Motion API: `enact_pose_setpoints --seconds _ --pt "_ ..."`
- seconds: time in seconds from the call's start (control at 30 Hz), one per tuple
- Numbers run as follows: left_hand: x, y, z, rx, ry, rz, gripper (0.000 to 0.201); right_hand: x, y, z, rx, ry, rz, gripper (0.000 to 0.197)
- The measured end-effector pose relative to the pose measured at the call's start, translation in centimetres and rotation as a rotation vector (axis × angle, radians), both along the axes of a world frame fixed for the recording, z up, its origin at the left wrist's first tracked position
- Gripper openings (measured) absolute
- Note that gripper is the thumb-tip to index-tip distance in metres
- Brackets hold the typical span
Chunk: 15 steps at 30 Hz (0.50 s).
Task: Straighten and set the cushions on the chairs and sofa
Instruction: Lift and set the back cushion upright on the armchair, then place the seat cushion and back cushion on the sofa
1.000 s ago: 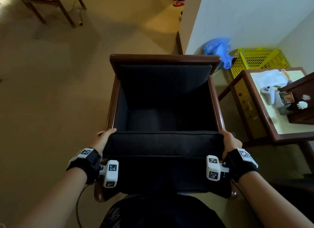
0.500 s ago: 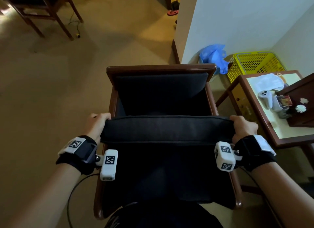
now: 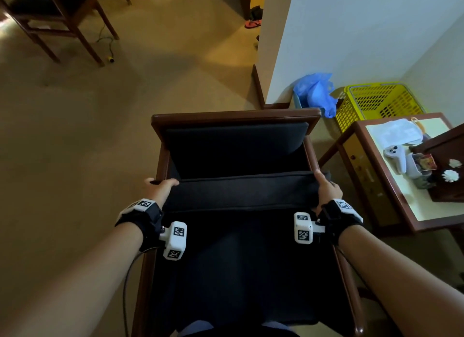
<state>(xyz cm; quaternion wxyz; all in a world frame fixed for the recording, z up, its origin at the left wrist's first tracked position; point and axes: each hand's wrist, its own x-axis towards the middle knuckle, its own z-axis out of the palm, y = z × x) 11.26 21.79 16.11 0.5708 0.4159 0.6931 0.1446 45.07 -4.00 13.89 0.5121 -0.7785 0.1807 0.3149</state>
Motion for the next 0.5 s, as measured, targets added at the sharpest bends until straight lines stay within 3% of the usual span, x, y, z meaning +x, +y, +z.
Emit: enact_pose_setpoints --seconds 0.07,0.1,0.17,0.27,0.4,0.5 --pt "0.3 0.7 -0.2 0.052 0.023 0.005 0.039 0.1 0.9 0.0 0.031 -0.029 -0.024 0.094" --pt "0.6 1.0 0.0 0.052 0.018 0.0 0.05 0.5 1.4 0.1 0.059 -0.035 -0.019 0.094" --pt "1.4 1.7 0.8 0.073 0.002 -0.018 0.075 0.4 3.0 1.7 0.142 -0.061 -0.038 0.084" --pt "2.4 2.9 1.9 0.117 -0.057 -0.068 0.091 0.3 5.8 4.9 0.259 -0.071 -0.035 0.081" --pt "2.5 4.1 1.5 0.189 -0.072 -0.169 0.091 0.4 8.0 6.7 0.304 -0.019 0.089 0.073" --pt "2.0 3.1 0.7 0.149 -0.063 -0.241 0.077 -0.5 7.6 7.0 0.242 0.009 0.193 0.062"
